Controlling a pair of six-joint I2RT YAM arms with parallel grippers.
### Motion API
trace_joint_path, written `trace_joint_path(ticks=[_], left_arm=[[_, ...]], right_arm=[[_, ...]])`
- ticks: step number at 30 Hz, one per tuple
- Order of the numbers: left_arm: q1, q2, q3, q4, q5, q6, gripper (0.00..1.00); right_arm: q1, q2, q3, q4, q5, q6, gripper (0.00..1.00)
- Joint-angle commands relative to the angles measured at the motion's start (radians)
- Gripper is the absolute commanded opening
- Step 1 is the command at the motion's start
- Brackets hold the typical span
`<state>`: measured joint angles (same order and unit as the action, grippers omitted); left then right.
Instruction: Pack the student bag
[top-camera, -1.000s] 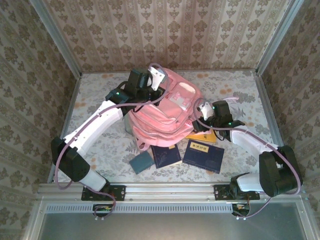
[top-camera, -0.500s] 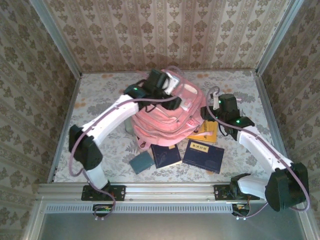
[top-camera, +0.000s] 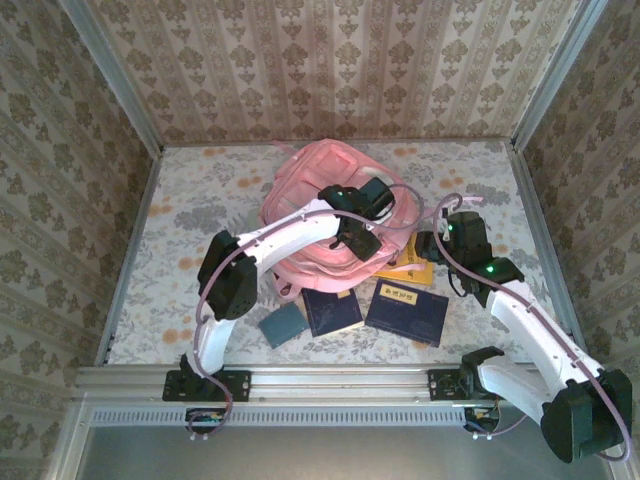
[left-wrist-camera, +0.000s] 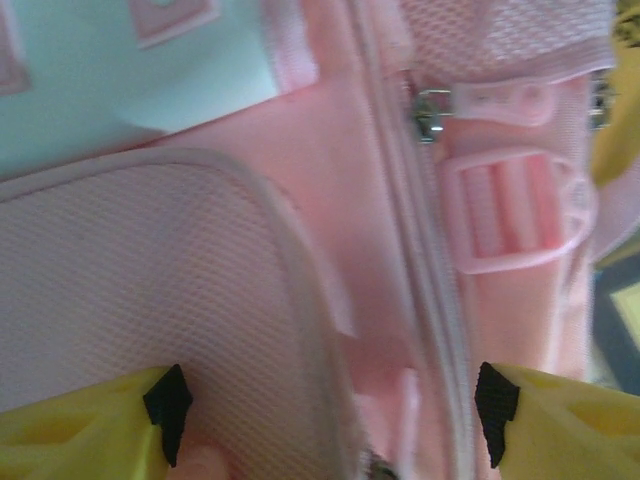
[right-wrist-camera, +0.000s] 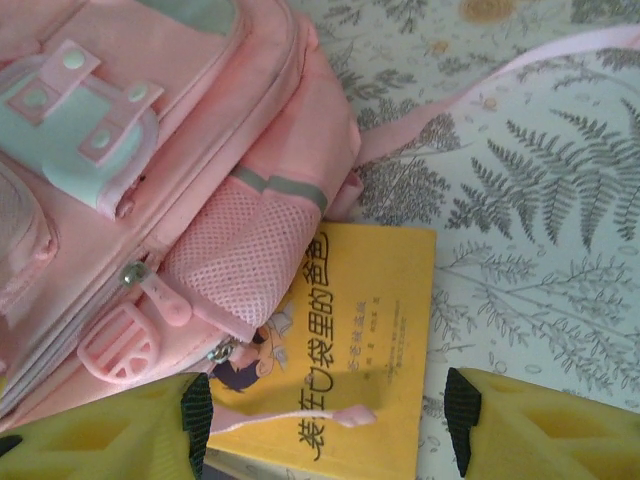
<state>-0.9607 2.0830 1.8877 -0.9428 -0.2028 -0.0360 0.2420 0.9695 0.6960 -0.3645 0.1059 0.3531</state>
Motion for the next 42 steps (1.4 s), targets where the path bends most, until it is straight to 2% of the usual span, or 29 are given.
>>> trace_joint_path(ticks=[1, 4, 6, 9, 12, 13, 18, 22, 25, 31, 38, 42], left_arm=[[0.005, 0.023, 0.02, -0.032, -0.142, 0.002, 0.74], [0.006, 0.03, 0.014, -0.021, -0.187, 0.006, 0.69], [0.012, 0.046, 0.025, -0.031, -0.171, 0.004, 0.59], [0.026, 0.053, 0.029, -0.036, -0.112, -0.008, 0.29], [0.041, 0.04, 0.031, -0.032, -0.055, -0.016, 0.03], [0.045, 0.031, 0.033, -0.031, -0.037, -0.017, 0.0], [0.094, -0.039, 0.101, -0.034, 0.076, -0.02, 0.0], [0.116, -0.061, 0.194, -0.092, 0.099, 0.011, 0.0], [0.13, -0.093, 0.193, -0.091, 0.093, 0.016, 0.0], [0.159, -0.159, 0.138, -0.054, 0.157, -0.007, 0.0], [0.184, -0.194, 0.128, -0.038, 0.197, -0.024, 0.0], [0.2, -0.209, 0.112, -0.029, 0.222, -0.033, 0.0]], right_arm=[[-0.003, -0.021, -0.015, 0.008, -0.046, 0.039, 0.65], [-0.002, -0.02, -0.018, 0.025, -0.072, 0.046, 0.65], [-0.002, -0.014, -0.015, 0.027, -0.084, 0.05, 0.64], [-0.002, -0.012, -0.015, 0.02, -0.09, 0.056, 0.62], [-0.001, -0.008, -0.022, 0.022, -0.123, 0.058, 0.59], [-0.001, -0.002, -0.028, 0.033, -0.147, 0.054, 0.59], [0.071, 0.012, -0.095, 0.157, -0.252, -0.077, 0.56], [0.15, -0.008, -0.122, 0.207, -0.207, -0.218, 0.58], [0.151, 0.011, -0.116, 0.214, -0.197, -0.274, 0.57], [0.151, 0.059, -0.132, 0.285, -0.153, -0.329, 0.54], [0.151, 0.183, -0.068, 0.31, -0.224, -0.416, 0.55], [0.152, 0.255, -0.018, 0.305, -0.218, -0.437, 0.54]])
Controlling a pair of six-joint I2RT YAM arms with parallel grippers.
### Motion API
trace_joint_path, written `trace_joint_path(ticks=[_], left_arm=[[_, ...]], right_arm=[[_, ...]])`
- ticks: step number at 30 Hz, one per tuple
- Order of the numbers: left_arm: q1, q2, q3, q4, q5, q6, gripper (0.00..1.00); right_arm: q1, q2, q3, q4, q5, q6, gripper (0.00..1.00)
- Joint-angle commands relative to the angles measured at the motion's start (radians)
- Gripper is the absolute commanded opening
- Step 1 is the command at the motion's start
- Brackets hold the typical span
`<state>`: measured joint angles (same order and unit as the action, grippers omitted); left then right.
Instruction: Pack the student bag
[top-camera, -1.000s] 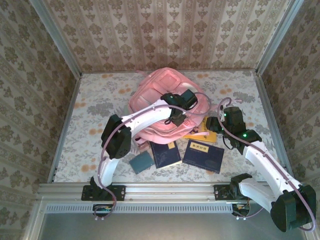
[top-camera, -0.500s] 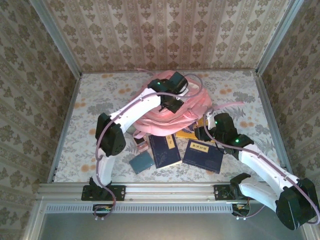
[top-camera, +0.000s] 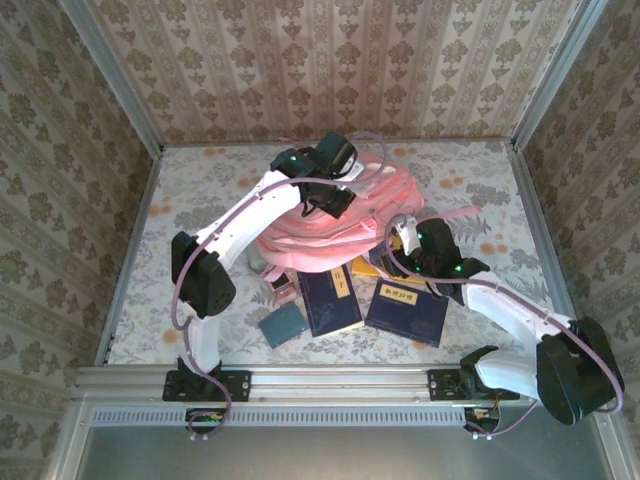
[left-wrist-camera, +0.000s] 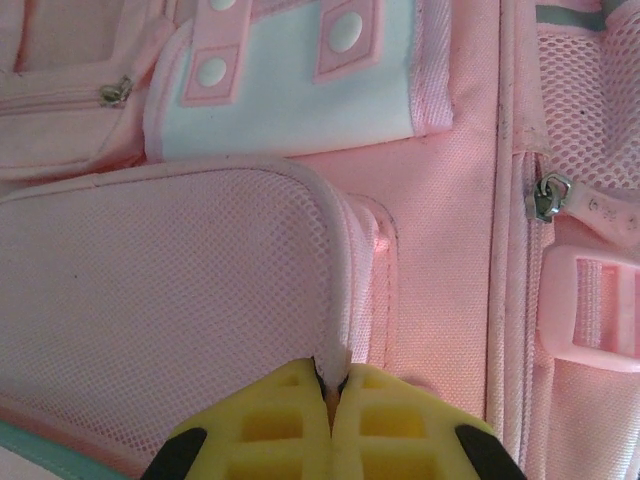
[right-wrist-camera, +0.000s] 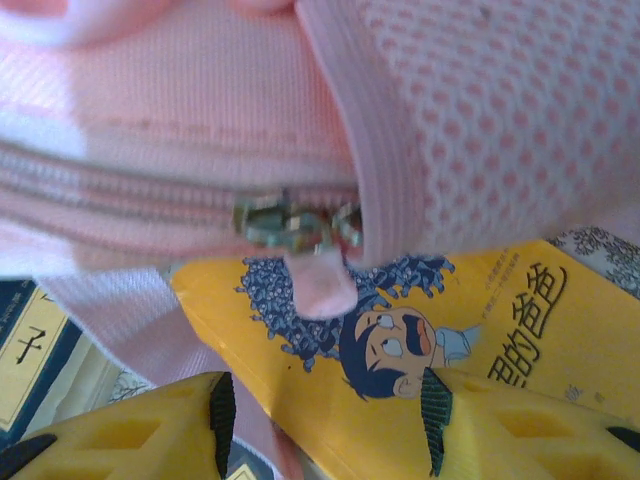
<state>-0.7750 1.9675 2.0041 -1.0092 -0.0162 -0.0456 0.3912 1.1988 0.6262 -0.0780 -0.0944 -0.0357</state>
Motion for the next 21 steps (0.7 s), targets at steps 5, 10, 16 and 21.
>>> trace_joint_path(ticks=[5, 10, 16, 21], left_arm=[[0.025, -0.107, -0.024, 0.05, 0.051, -0.036, 0.0], [0.033, -0.098, -0.026, 0.055, 0.057, -0.055, 0.0], [0.043, -0.085, -0.039, 0.09, 0.047, -0.113, 0.0], [0.043, -0.067, -0.071, 0.148, 0.066, -0.197, 0.0]], right_arm=[[0.002, 0.092, 0.103, 0.03, -0.04, -0.054, 0.45], [0.007, 0.109, 0.121, 0.002, -0.054, -0.038, 0.17], [0.042, 0.045, 0.118, -0.078, -0.014, -0.001, 0.06], [0.11, 0.037, 0.168, -0.188, 0.023, 0.029, 0.04]])
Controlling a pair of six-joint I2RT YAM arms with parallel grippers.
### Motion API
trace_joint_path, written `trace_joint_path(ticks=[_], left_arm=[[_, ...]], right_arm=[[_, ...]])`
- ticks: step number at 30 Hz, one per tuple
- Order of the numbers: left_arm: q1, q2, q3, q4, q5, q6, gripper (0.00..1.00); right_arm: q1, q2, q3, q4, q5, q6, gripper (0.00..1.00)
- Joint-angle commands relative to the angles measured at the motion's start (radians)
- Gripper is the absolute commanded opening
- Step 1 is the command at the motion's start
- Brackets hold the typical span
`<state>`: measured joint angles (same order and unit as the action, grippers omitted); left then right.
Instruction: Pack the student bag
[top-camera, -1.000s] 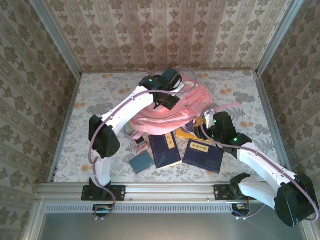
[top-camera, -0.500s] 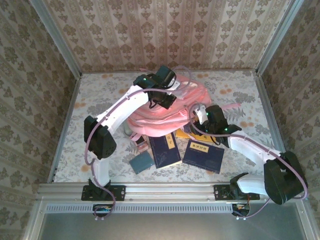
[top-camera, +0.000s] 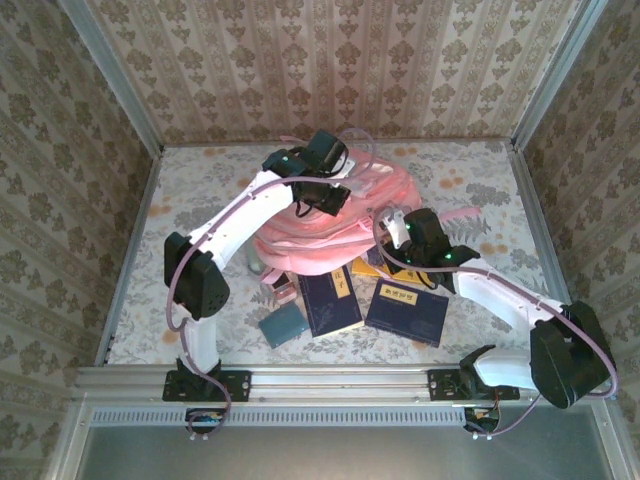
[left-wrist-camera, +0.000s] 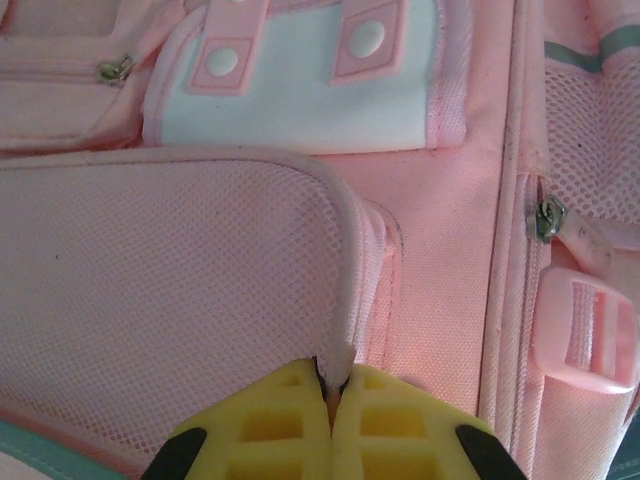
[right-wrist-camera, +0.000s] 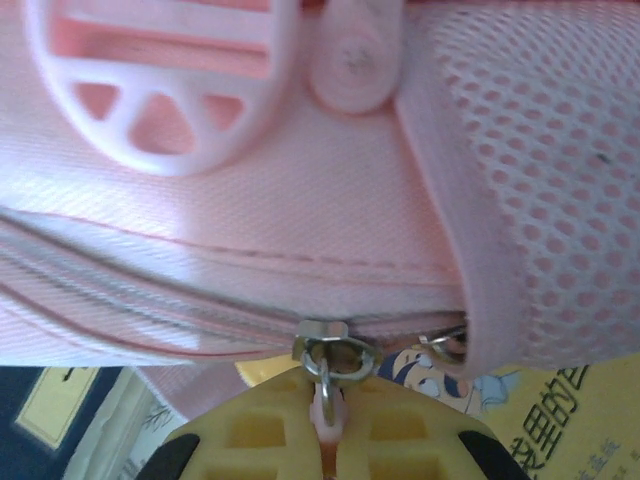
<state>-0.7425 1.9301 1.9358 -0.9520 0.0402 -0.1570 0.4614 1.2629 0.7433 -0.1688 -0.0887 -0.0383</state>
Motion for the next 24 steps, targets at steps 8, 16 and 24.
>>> trace_joint_path(ticks=[8, 16, 24], left_arm=[[0.009, 0.013, -0.008, 0.138, 0.046, -0.181, 0.0], [0.003, 0.037, -0.021, 0.201, 0.114, -0.271, 0.0], [0.005, 0.024, -0.104, 0.434, 0.371, -0.429, 0.0]], right_arm=[[0.152, 0.022, 0.18, -0.223, -0.024, 0.082, 0.04], [0.235, 0.121, 0.309, -0.231, -0.126, 0.172, 0.06], [0.253, 0.211, 0.256, 0.09, -0.225, 0.429, 0.04]])
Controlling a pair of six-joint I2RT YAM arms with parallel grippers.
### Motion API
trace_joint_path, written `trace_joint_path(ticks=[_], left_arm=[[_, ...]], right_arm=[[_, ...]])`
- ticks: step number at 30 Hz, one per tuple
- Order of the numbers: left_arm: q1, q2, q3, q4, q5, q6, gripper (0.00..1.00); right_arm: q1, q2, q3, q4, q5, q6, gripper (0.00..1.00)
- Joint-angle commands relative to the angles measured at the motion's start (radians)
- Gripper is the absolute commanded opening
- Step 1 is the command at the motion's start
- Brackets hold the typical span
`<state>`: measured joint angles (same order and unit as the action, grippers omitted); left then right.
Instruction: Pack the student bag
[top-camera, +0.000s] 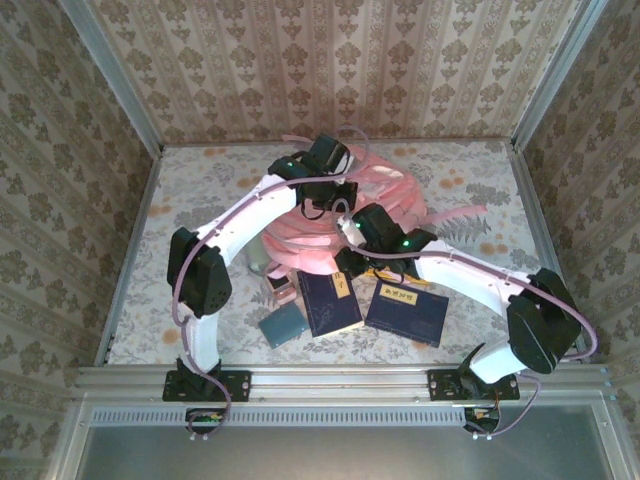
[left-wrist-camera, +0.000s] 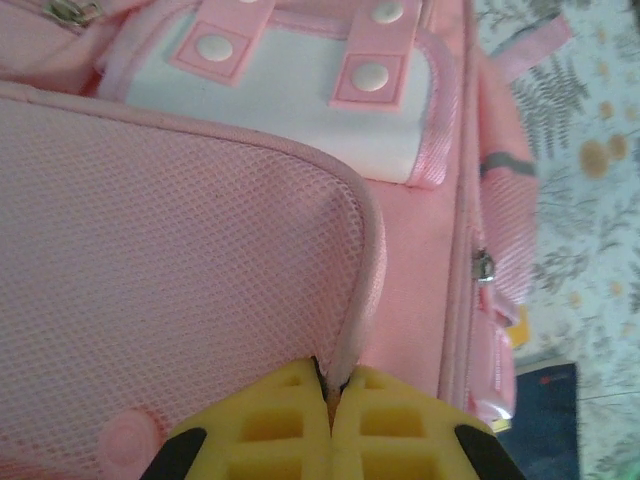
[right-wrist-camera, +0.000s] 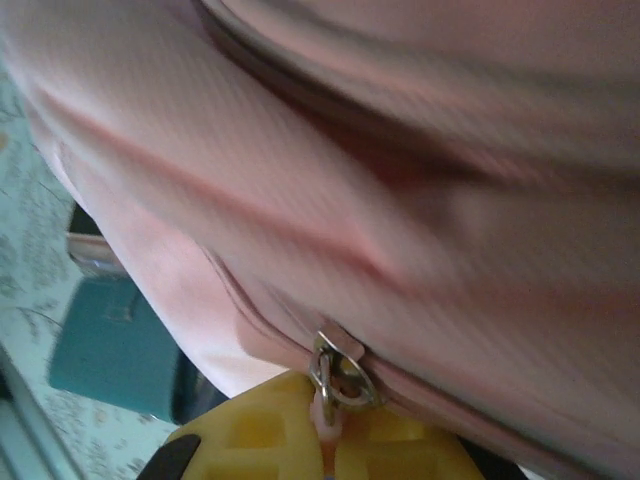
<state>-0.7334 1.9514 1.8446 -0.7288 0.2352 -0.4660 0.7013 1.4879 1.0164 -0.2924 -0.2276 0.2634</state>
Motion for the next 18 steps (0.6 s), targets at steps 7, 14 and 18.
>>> trace_joint_path(ticks=[7, 14, 18], left_arm=[[0.018, -0.107, -0.043, 0.202, 0.113, -0.076, 0.37], [0.049, -0.292, -0.178, 0.038, -0.131, 0.013, 0.66], [0.114, -0.421, -0.398, 0.071, -0.123, -0.08, 0.69]], right_arm=[[-0.062, -0.18, -0.147, 0.24, -0.076, 0.106, 0.0], [-0.19, -0.34, -0.237, 0.123, -0.101, 0.049, 0.0], [-0.207, -0.371, -0.273, 0.086, -0.106, 0.023, 0.0]])
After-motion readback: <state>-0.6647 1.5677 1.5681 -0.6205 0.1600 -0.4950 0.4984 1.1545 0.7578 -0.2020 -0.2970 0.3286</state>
